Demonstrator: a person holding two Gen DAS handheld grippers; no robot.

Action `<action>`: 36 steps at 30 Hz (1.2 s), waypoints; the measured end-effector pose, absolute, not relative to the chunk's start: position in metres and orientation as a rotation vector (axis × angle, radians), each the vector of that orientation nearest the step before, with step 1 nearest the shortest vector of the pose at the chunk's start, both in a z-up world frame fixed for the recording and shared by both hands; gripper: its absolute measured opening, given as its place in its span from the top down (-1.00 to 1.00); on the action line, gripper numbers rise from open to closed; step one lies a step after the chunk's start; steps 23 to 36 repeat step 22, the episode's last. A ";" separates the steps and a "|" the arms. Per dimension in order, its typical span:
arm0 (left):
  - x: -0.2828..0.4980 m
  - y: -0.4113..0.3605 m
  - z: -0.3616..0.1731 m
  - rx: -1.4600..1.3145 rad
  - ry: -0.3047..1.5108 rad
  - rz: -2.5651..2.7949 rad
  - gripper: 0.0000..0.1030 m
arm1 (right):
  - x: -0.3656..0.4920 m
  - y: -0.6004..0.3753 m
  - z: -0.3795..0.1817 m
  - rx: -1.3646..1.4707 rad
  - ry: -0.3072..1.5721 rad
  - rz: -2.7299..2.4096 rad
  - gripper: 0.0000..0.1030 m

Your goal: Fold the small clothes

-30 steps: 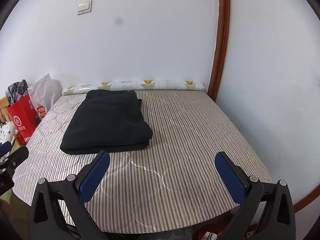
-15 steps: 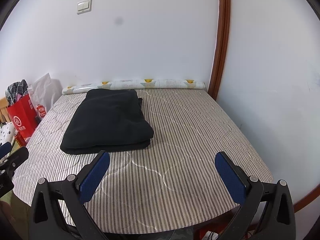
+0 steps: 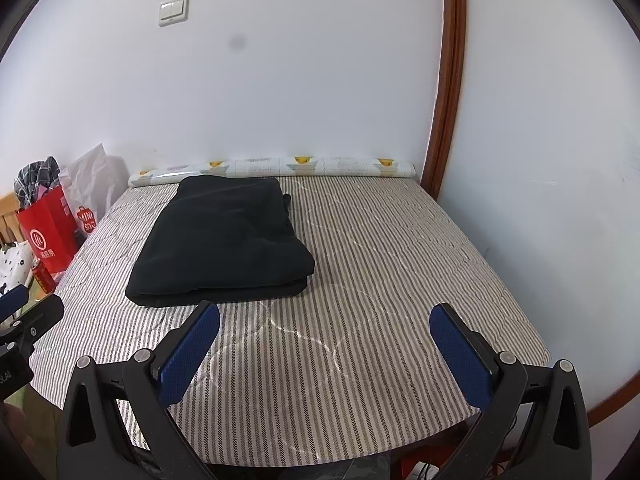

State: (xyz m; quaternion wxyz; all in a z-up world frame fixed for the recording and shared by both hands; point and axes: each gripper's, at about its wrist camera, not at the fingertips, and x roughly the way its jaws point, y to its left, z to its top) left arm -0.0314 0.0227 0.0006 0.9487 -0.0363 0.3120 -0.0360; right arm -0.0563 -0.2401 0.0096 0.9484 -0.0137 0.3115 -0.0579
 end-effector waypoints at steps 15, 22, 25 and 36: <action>-0.033 0.025 0.001 -0.088 0.631 -0.073 -0.71 | -0.058 -0.240 0.010 -0.029 0.632 -0.119 -1.00; -0.028 0.029 -0.002 -0.090 0.637 -0.078 -0.75 | -0.056 -0.242 0.012 -0.022 0.630 -0.113 -1.00; -0.028 0.029 -0.002 -0.090 0.637 -0.078 -0.75 | -0.056 -0.242 0.012 -0.022 0.630 -0.113 -1.00; -0.028 0.029 -0.002 -0.090 0.637 -0.078 -0.75 | -0.056 -0.242 0.012 -0.022 0.630 -0.113 -1.00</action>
